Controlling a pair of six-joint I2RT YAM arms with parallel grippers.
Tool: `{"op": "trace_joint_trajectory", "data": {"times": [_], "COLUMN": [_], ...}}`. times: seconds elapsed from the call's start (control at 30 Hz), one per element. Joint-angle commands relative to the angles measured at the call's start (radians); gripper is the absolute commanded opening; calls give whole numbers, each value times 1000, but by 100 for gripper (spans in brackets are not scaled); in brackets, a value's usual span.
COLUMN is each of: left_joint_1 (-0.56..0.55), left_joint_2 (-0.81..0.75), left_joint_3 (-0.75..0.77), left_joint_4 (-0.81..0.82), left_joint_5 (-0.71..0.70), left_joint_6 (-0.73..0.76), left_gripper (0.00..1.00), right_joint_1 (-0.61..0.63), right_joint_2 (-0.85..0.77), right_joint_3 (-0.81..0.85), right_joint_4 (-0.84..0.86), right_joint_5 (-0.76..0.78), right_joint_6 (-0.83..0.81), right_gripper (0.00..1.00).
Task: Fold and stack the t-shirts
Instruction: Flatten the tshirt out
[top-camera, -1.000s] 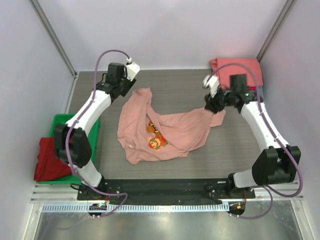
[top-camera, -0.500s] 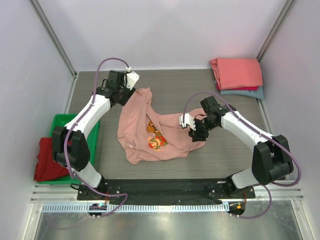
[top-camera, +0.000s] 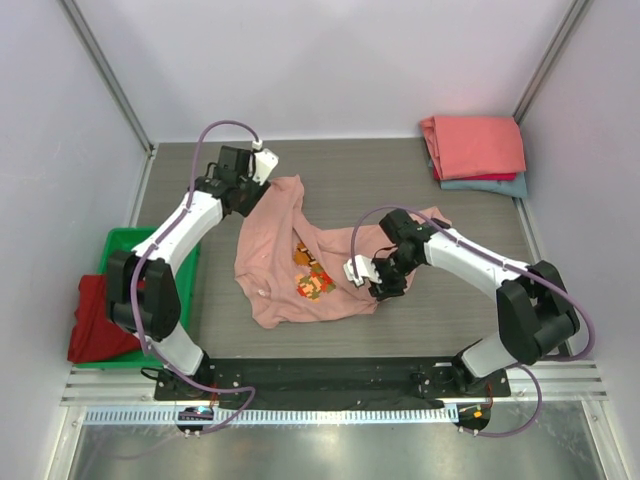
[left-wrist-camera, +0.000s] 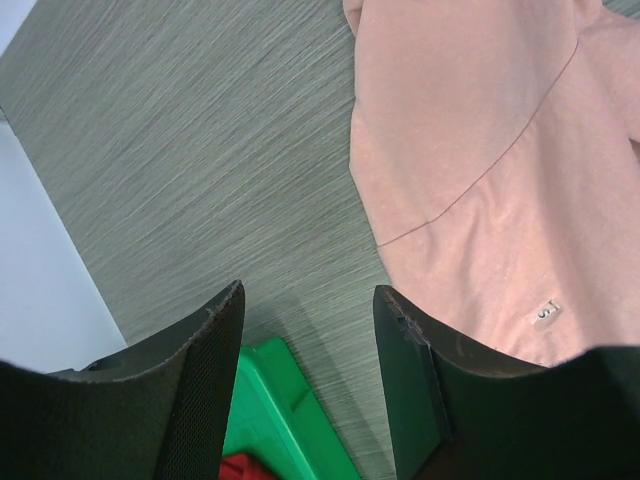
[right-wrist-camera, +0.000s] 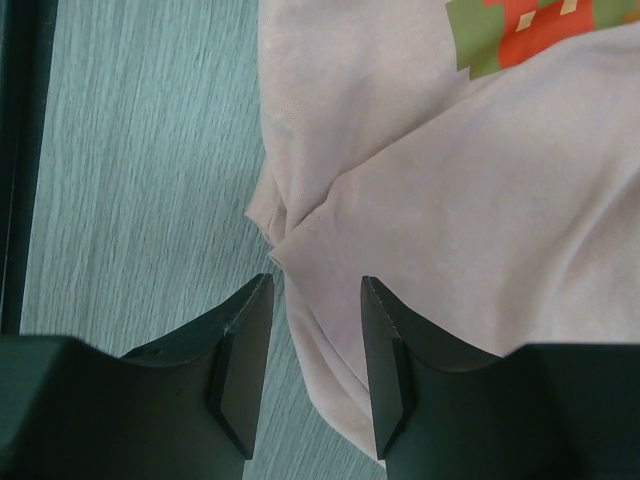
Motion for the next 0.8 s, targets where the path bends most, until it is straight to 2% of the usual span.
{"op": "trace_joint_trajectory", "data": {"times": [0.0, 0.37, 0.57, 0.77], "left_joint_1": [4, 10, 14, 16], "left_joint_2": [14, 40, 38, 45], "left_joint_3": [5, 27, 19, 22], "left_joint_4": [35, 47, 52, 55], "left_joint_5": [-16, -30, -35, -35], "left_joint_6": [2, 7, 8, 8], "left_gripper": [56, 56, 56, 56], "right_joint_1": [9, 17, 17, 19], "right_joint_2": [17, 63, 77, 79], "right_joint_3": [10, 36, 49, 49], "right_joint_4": [-8, -18, -18, -17], "right_joint_5": [-9, -9, -18, -21], "right_joint_6": [-49, -75, -77, -77], "right_gripper": [46, 45, 40, 39]}}
